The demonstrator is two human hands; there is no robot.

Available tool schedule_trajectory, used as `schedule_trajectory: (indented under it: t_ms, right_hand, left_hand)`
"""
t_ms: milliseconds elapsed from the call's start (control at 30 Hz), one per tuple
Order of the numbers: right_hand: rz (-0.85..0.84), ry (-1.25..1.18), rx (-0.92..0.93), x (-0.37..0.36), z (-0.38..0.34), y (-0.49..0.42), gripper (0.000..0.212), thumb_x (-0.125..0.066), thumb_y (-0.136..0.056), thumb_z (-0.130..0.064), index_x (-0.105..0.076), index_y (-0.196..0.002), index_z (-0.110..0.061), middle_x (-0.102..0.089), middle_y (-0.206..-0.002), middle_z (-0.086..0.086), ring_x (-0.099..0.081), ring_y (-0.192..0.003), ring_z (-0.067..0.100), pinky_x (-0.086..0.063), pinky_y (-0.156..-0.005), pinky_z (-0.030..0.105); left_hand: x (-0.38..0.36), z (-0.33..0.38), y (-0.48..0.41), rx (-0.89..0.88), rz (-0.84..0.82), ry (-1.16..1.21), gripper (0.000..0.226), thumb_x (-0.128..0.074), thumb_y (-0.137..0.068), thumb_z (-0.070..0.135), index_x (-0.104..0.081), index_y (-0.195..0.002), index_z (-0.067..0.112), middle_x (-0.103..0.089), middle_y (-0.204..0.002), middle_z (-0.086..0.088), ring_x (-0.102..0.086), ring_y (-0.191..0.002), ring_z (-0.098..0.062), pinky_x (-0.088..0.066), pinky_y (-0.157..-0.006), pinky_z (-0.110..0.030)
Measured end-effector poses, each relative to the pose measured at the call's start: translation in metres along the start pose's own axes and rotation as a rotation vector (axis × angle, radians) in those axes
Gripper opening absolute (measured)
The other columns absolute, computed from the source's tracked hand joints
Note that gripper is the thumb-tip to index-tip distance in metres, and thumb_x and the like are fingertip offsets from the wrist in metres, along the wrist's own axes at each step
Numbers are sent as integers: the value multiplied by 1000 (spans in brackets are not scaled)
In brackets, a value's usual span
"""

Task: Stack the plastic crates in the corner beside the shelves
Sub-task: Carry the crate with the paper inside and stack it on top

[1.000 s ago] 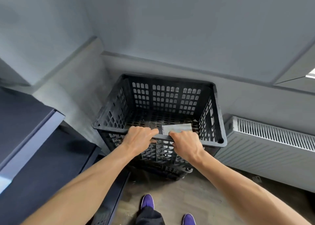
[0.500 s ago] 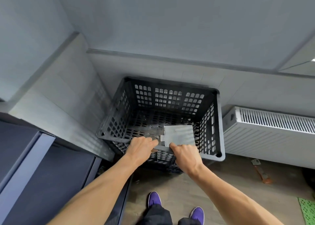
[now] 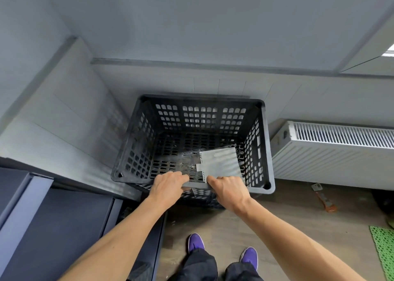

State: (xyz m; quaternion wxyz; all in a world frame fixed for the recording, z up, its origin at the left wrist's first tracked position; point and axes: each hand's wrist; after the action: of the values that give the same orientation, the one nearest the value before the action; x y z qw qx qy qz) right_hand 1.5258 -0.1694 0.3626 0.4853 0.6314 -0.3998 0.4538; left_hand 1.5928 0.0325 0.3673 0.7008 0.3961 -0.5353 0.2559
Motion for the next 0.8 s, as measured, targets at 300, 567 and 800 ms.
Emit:
schedule_trajectory:
  t_ms: [300,567,800]
  right_hand:
    - [-51,-21,-39,2,33,11,22,-53,-86,-13,-52,-107,-17,-67,-84,3,-63,-74,30,-44,-55,36]
    - [-47,-21,-84,7,51,26,13,-47,-96,-25,-58,-101,-20,-68,-85,3,-66,-78,29,-45,-62,36]
    - [32,-10,-113,9,45,26,12,-52,-95,-24,-60,-102,-18,-71,-84,5,-68,-76,32,-55,-68,40]
  left_hand:
    - [-4,-9,-8,-14,-65,113,12,-61,-91,35,-60,-103,35,-56,-102,12,-52,-103,-15,-39,-78,-36]
    - [13,-12,-7,-79,-118,-29,20,-54,-86,8,-55,-88,28,-57,-75,7,-60,-76,-24,-39,-66,-34]
    - [17,-14,-11,-107,-62,-115,14,-51,-97,19,-47,-85,26,-52,-69,6,-52,-66,-22,-37,-62,-33]
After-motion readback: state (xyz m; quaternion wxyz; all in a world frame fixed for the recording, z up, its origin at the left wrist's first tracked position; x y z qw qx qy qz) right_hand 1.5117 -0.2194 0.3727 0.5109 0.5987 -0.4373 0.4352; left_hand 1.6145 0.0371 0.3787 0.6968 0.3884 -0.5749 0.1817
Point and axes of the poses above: each hand's wrist, its own y-axis away from the middle knuckle, its own x-axis out of the back of the hand, z = x × y
